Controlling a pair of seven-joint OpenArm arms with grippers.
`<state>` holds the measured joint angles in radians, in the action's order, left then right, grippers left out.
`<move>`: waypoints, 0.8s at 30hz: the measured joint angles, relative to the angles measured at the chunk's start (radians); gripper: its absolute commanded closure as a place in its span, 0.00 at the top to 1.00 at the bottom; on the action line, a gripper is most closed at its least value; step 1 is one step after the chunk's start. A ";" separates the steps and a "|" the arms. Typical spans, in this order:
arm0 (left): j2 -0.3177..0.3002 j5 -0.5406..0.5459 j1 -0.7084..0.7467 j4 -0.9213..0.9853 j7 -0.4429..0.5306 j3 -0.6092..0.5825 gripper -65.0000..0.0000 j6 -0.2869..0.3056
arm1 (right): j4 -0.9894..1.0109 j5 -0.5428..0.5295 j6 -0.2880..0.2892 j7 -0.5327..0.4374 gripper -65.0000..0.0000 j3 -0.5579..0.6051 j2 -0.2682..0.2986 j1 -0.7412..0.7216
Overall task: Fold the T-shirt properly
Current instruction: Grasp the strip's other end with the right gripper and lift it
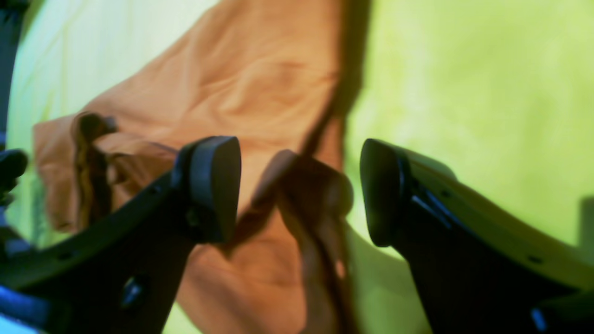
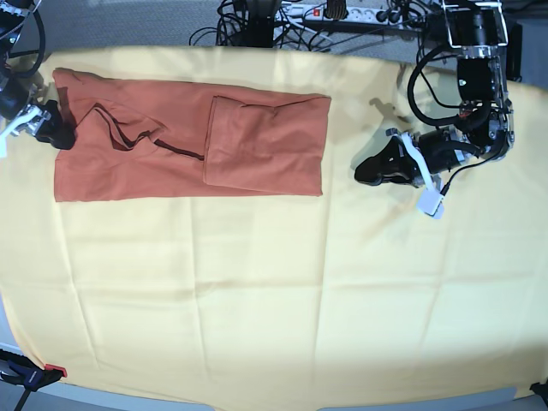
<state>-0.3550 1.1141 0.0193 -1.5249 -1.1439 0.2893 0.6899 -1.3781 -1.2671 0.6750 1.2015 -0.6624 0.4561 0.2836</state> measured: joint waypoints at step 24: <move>0.000 0.001 0.000 0.000 0.000 0.000 0.00 0.000 | -0.115 0.063 0.022 0.085 0.00 0.006 0.006 -0.075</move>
<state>-0.3550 1.1149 0.0193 -1.5249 -1.1442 0.2893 0.6899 -1.4933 -1.2045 0.6968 1.2865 -0.6567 0.4622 0.2085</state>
